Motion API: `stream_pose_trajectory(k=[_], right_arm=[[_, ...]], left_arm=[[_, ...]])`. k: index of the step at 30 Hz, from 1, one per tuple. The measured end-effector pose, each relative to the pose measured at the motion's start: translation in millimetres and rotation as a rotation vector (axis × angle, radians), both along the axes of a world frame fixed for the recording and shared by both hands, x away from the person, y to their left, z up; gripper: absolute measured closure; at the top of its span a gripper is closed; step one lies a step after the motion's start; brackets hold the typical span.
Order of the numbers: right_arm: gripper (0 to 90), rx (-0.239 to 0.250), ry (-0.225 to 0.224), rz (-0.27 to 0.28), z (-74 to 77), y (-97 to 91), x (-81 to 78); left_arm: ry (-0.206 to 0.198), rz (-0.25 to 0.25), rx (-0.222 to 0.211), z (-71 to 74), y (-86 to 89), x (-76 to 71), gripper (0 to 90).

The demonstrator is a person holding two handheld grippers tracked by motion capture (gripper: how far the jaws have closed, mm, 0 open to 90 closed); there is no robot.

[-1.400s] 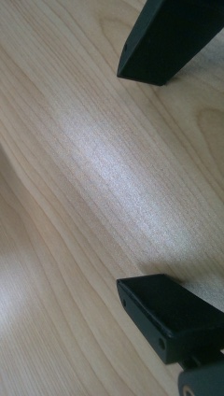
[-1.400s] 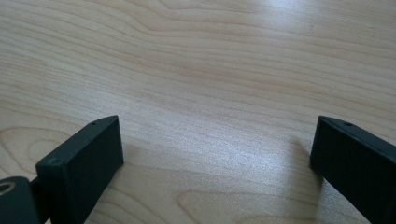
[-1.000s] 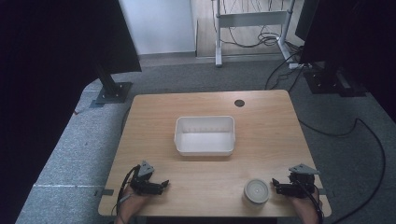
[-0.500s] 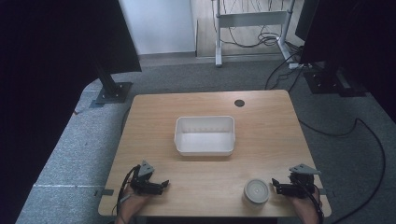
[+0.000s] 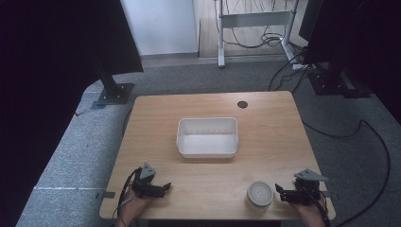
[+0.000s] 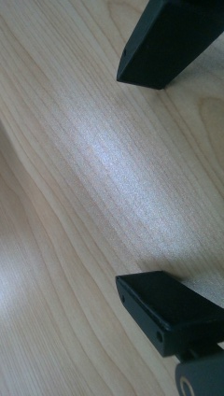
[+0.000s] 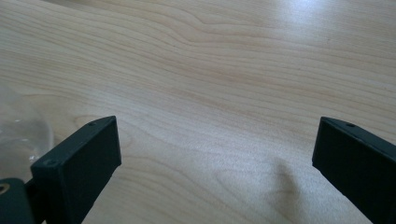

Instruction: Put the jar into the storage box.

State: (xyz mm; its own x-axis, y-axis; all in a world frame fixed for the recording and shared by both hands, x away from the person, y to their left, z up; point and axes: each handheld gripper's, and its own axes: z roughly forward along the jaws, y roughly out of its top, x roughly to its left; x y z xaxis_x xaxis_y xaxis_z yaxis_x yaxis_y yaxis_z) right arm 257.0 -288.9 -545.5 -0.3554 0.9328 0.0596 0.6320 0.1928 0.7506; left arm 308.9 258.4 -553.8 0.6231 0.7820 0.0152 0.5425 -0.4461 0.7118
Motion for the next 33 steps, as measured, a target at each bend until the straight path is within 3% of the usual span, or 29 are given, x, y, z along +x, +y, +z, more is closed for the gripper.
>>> stream_pose_trajectory(k=[33], right_arm=[[2.0,0.061,-0.058,0.115,27.5,9.4,-57.9]], left_arm=[[0.001,-0.005,0.003,0.2,1.9,-1.2,3.9]])
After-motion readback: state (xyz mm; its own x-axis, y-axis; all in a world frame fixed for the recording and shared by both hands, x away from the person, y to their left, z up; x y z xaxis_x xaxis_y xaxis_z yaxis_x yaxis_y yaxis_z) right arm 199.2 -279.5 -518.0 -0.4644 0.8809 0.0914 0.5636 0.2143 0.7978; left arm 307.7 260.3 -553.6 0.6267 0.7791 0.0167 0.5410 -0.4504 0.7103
